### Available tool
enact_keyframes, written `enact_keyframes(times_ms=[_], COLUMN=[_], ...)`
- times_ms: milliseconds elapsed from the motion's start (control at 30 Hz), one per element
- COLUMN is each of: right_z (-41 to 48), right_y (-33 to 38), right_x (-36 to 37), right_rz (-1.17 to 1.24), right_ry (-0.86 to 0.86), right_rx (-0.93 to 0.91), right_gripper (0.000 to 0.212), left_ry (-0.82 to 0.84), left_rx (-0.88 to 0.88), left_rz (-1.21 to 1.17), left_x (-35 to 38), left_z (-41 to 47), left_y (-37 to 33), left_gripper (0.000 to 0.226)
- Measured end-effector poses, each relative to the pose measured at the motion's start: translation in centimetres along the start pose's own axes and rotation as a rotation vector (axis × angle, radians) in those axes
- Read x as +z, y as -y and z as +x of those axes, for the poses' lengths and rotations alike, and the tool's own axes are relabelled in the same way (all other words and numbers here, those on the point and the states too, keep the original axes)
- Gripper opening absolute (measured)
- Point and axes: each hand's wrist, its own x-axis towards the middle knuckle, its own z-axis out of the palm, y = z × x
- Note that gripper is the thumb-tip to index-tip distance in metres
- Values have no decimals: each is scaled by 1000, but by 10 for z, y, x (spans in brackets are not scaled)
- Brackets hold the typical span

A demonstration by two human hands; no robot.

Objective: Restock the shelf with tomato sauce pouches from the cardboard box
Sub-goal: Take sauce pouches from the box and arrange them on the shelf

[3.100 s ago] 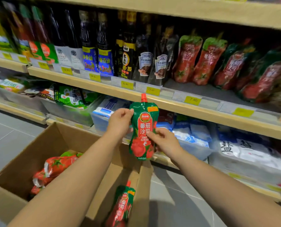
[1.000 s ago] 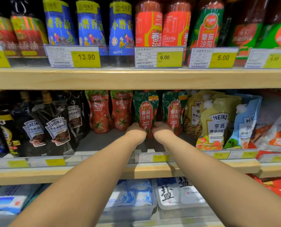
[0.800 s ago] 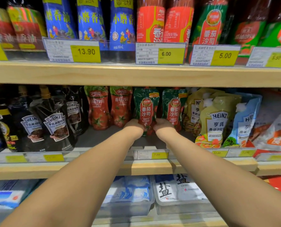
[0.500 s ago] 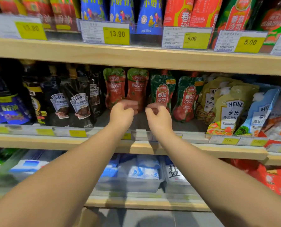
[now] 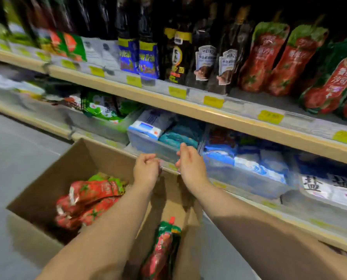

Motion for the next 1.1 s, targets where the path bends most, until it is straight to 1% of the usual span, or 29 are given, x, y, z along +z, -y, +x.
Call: enact_keyframes(times_ms=[67,133,167,200,233,300,333,367,400,433,500,600,667,733,767,833,900,933,1000,1033,1100], right_z=[-9,-14,-16,-17,-17,-19,-22,-27,-32,-37,-43,-37,-29,-24,-23,-22,-24,-25,-26,-27,-27], right_y=[-13,-27,-34,-41,-47,-62,-70,-79,-87,-94,-102,-98,-92,-85,-82,-78,-78,-79,-77,-75,-77], right_x=[27,54,69,83,95,123,136,149,160,171,189,213,228,246,256,276,294,303,318,323,327], right_rz=[-42,-58,-59,-52,-31,75,142,182,188,180,194,365,428,473,476,430,349,345,357,344,299], right_ry=[61,148,189,218,241,285,305,322,331,332,309,277,290,327,340,374,410,437,486,502,524], right_rx=[52,109,146,197,272,497,613,693,731,753,811,963,1010,1063,1099,1138,1168,1188,1197,1190,1186], right_gripper=[42,41,40,38,37,37,36,35,33,31,31,29,33,35,35,35,44,45,31,27,27], left_ry=[9,83,134,144,120,46,6,0,3,41,-26,-217,-334,-410,-412,-396,-339,-304,-275,-277,-310], left_rx=[-85,-152,-185,-212,-229,-232,-271,-316,-370,-388,-340,-130,-39,18,-4,-111,-222,-253,-271,-270,-302], left_rz=[30,71,113,147,171,205,221,283,320,354,388,519,560,608,617,596,590,603,609,601,583], left_x=[-25,-48,-59,-69,-78,-95,-104,-111,-116,-121,-127,-134,-142,-154,-160,-173,-183,-186,-188,-188,-190], left_z=[12,31,41,51,59,74,78,80,82,86,93,101,102,108,112,121,126,126,125,127,129], left_y=[30,50,58,65,67,81,86,94,99,105,105,96,91,90,90,95,104,109,113,112,110], left_gripper=[20,12,20,27,30,27,22,21,28,34,37,39,44,52,56,61,58,57,56,57,61])
